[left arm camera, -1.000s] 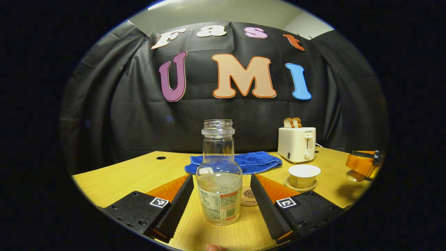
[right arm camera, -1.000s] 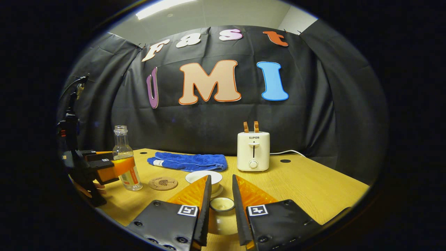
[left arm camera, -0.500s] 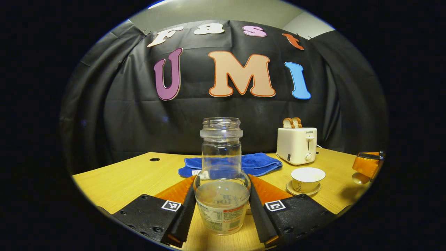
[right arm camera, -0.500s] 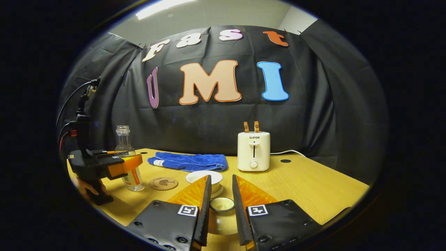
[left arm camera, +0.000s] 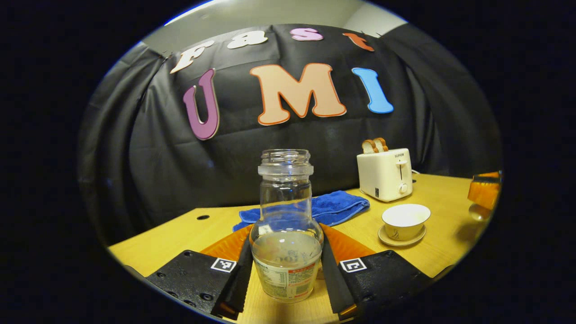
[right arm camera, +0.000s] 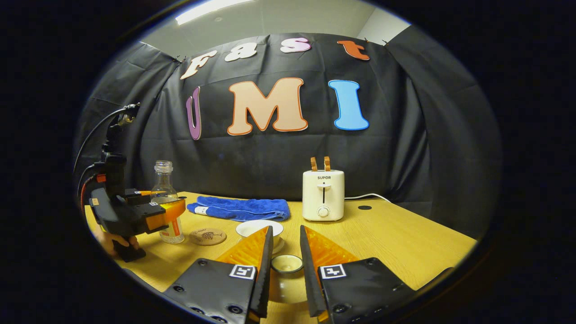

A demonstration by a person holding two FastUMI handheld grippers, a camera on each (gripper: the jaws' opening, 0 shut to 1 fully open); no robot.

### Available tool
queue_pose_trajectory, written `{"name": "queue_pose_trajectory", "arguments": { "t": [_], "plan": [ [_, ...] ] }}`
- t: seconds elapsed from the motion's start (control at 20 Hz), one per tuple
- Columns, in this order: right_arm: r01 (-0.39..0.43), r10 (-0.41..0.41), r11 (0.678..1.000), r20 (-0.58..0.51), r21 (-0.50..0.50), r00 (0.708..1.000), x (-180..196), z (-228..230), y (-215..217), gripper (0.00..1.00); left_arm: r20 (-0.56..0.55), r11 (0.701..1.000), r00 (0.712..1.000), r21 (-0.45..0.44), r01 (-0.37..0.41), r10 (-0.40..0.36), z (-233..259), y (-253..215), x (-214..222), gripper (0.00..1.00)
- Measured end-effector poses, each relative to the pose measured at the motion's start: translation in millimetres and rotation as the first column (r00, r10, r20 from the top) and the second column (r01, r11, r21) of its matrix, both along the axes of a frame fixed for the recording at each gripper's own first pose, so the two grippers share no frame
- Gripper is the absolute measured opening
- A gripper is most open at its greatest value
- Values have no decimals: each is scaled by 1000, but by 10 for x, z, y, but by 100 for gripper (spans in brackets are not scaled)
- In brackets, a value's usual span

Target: Open the teacup lid with one hand, grasp the water bottle and pour water into the teacup with the other hand; after pouring, place the water bottle on the coaster and then close the teacup lid.

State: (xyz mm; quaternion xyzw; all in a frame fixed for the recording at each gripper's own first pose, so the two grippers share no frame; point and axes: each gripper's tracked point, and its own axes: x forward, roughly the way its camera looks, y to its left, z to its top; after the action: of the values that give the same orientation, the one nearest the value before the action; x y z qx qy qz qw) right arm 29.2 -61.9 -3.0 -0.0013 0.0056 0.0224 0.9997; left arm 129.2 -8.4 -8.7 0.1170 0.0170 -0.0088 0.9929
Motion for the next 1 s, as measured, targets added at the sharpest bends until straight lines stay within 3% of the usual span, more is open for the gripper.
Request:
{"name": "queue_pose_trajectory", "arguments": {
  "t": [0.2,0.4,0.55,0.7,1.0],
  "plan": [
    [8,-8,1000,-8,-1,1000,13,-11,-88,38,-10,966,1000,259,-9,12,-57,-6,131,68],
    [67,-67,998,-3,-3,998,47,9,-458,38,-76,907,997,417,53,-24,-192,-138,260,68],
    [116,-116,993,1,-4,993,56,21,-723,37,-136,816,990,571,95,-20,-332,-214,392,68],
    [145,-145,989,3,-5,989,70,30,-903,37,-135,692,991,714,108,-15,-287,-260,475,69],
    [159,-159,987,6,-5,987,100,35,-990,37,-136,483,989,863,148,-60,-114,-568,576,68]
  ]
}}
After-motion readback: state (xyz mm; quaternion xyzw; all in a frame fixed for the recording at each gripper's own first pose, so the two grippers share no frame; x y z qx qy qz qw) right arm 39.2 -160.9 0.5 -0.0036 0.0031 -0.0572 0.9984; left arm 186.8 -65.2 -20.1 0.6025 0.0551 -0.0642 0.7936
